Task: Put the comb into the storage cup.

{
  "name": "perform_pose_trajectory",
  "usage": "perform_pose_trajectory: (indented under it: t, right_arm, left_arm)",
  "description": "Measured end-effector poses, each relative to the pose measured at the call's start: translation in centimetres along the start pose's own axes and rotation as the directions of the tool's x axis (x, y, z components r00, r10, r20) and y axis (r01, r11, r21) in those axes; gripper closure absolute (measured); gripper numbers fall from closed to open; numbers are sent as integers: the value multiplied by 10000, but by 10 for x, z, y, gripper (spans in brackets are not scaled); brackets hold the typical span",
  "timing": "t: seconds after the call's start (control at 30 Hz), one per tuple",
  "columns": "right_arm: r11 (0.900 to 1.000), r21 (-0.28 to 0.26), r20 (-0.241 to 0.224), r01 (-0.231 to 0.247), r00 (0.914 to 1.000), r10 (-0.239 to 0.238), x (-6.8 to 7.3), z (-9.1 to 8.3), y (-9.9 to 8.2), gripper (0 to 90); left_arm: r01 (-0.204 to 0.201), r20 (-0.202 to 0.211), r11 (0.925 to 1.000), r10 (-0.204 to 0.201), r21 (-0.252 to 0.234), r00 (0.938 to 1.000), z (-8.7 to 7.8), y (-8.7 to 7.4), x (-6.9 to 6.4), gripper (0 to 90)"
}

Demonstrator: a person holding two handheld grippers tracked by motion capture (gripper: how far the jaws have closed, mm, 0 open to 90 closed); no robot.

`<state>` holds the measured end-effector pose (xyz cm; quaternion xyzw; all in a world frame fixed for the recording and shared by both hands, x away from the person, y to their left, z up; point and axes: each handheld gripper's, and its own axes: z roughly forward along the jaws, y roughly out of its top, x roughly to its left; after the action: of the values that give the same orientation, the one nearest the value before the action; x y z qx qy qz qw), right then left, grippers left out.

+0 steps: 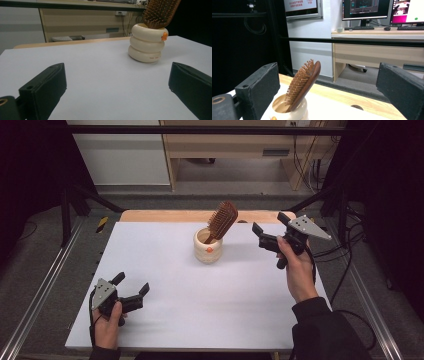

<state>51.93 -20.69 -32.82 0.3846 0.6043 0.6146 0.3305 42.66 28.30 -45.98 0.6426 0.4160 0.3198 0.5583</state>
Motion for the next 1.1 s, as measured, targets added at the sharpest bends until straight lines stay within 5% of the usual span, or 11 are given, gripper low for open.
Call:
perform_pose_trajectory:
  t: [0.43,1.1]
  right_arm:
    - [9991,-231,85,-343,9994,345,-10,-28,-22,51]
    - [9995,-35,283,-306,9991,307,-23,-67,-53,50]
  left_arm:
    - [-362,224,9993,359,133,9991,1,-2,-4,18]
    - [-351,-645,9990,332,-276,9974,-16,-3,18,28]
